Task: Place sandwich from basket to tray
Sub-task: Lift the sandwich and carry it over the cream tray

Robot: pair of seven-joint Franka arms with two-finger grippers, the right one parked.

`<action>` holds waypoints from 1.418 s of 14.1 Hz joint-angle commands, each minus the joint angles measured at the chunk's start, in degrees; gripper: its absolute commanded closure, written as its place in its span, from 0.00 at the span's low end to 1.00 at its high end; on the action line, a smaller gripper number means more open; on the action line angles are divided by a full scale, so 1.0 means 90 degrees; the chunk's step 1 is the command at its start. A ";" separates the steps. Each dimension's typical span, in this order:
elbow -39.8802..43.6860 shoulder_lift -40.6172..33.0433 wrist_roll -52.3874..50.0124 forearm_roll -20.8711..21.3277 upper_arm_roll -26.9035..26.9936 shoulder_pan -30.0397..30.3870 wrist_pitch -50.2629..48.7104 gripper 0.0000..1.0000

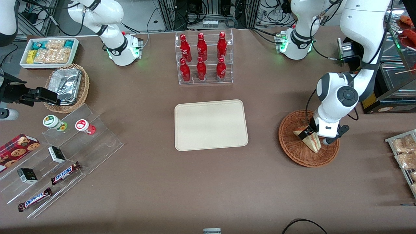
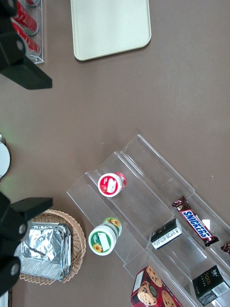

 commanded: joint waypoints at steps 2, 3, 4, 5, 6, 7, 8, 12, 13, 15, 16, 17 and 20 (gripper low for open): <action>-0.0099 -0.0056 -0.0128 -0.0002 -0.0023 -0.0008 0.0105 0.52; -0.0099 -0.0065 -0.0118 -0.0002 -0.0023 -0.0008 0.0085 0.76; -0.0080 -0.0085 -0.0108 -0.0002 -0.0023 0.0002 0.0056 0.98; -0.0051 -0.0104 -0.0108 0.0007 -0.0023 0.0002 -0.0041 1.00; -0.0021 -0.0143 -0.0089 0.0007 -0.0023 0.0002 -0.0129 1.00; 0.0027 -0.0202 -0.0060 0.0017 -0.0032 -0.0008 -0.0198 1.00; 0.0105 -0.0279 -0.0040 0.0046 -0.0062 -0.0008 -0.0411 1.00; 0.1604 -0.0388 -0.0001 0.0095 -0.0441 -0.0018 -0.2681 1.00; 0.2074 -0.0368 0.0009 0.0095 -0.0539 -0.0018 -0.3220 1.00; 0.2837 -0.0319 0.0018 0.0095 -0.0841 -0.0018 -0.3945 1.00; 0.3169 -0.0242 0.0096 0.0086 -0.1007 0.0002 -0.4190 1.00; 0.3443 -0.0183 0.0338 0.0047 -0.1164 -0.0008 -0.4357 1.00; 0.3952 0.0217 0.0312 0.0027 -0.1750 -0.0115 -0.4446 1.00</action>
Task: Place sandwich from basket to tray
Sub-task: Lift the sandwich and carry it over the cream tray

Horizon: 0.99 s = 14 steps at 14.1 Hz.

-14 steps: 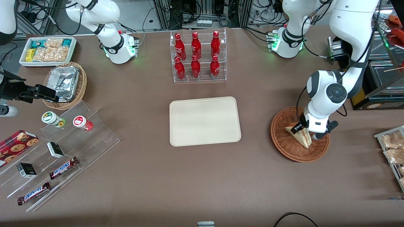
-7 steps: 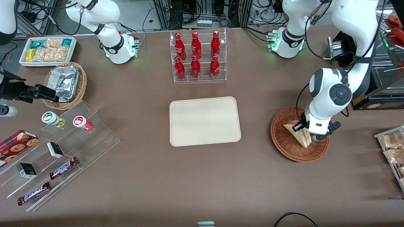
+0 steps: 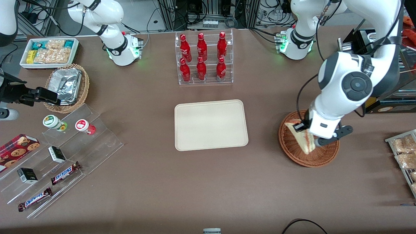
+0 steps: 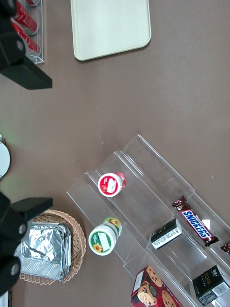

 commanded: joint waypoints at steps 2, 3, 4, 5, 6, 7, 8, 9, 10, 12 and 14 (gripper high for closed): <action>0.0788 0.0757 -0.0050 0.0089 -0.0379 -0.0549 -0.0142 1.00; 0.0838 0.0903 -0.0167 0.0098 -0.0379 -0.0852 -0.0113 1.00; 0.0896 0.1030 -0.0323 0.0118 -0.0379 -0.1126 -0.0094 1.00; 0.1013 0.1177 -0.0479 0.0224 -0.0369 -0.1418 -0.0055 1.00; 0.1130 0.1381 -0.0654 0.0303 -0.0379 -0.1634 -0.0045 1.00; 0.1266 0.1548 -0.0820 0.0313 -0.0379 -0.1839 -0.0006 1.00; 0.1442 0.1781 -0.0928 0.0323 -0.0379 -0.2102 0.0072 1.00; 0.1560 0.1987 -0.1007 0.0343 -0.0369 -0.2308 0.0140 1.00; 0.1628 0.2163 -0.1037 0.0352 -0.0350 -0.2513 0.0286 1.00; 0.1649 0.2476 -0.1231 0.0634 -0.0340 -0.2826 0.0657 1.00; 0.1649 0.2788 -0.1583 0.1034 -0.0340 -0.3061 0.1028 1.00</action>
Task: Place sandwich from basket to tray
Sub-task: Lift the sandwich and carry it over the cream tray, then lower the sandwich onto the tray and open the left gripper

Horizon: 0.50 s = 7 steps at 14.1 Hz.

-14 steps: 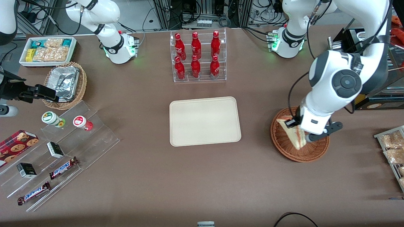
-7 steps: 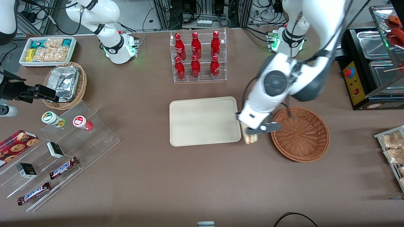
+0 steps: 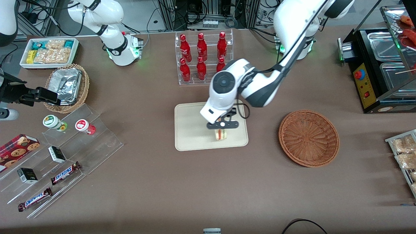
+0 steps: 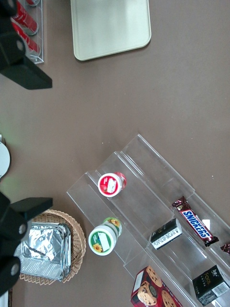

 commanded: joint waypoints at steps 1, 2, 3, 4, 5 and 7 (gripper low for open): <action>0.0309 0.0516 -0.0376 0.0465 0.0059 -0.0319 0.0285 1.00; 0.0309 0.0643 -0.0425 0.0562 0.0059 -0.0397 0.0334 1.00; 0.0299 0.0722 -0.0445 0.0650 0.0059 -0.0456 0.0393 1.00; 0.0299 0.0771 -0.0474 0.0680 0.0059 -0.0524 0.0500 1.00; 0.0299 0.0829 -0.0494 0.0681 0.0059 -0.0534 0.0597 1.00; 0.0299 0.0976 -0.0562 0.0681 0.0059 -0.0573 0.0773 1.00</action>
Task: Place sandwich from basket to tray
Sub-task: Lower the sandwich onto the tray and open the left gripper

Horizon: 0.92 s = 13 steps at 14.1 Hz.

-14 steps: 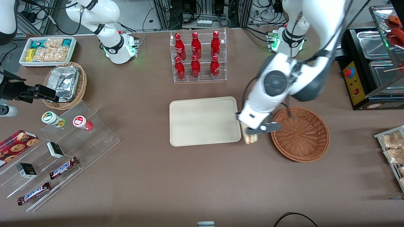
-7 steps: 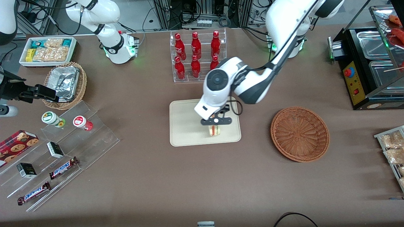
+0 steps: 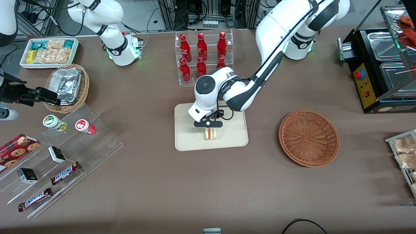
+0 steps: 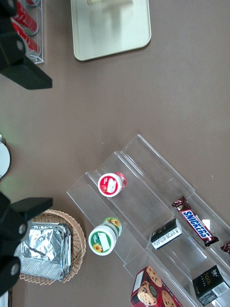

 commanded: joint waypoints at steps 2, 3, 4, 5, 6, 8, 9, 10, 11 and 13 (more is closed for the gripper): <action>0.0227 0.0269 -0.0227 0.0207 0.0066 -0.0206 0.0166 1.00; 0.0218 0.0279 -0.0266 0.0217 0.0066 -0.0196 0.0176 0.99; 0.0217 0.0327 -0.0267 0.0217 0.0066 -0.0206 0.0176 0.67; 0.0217 0.0356 -0.0228 0.0227 0.0066 -0.0196 0.0176 0.16; 0.0217 0.0357 -0.0199 0.0227 0.0066 -0.0206 0.0176 0.00; 0.0227 0.0289 -0.0237 0.0227 0.0066 -0.0186 0.0147 0.00; 0.0227 0.0250 -0.0257 0.0227 0.0066 -0.0177 0.0127 0.00; 0.0227 0.0162 -0.0286 0.0217 0.0075 -0.0148 0.0108 0.00; 0.0227 -0.0061 -0.0373 0.0198 0.0085 -0.0109 0.0049 0.00; 0.0237 -0.0413 -0.0403 0.0139 0.0085 0.0047 -0.0194 0.00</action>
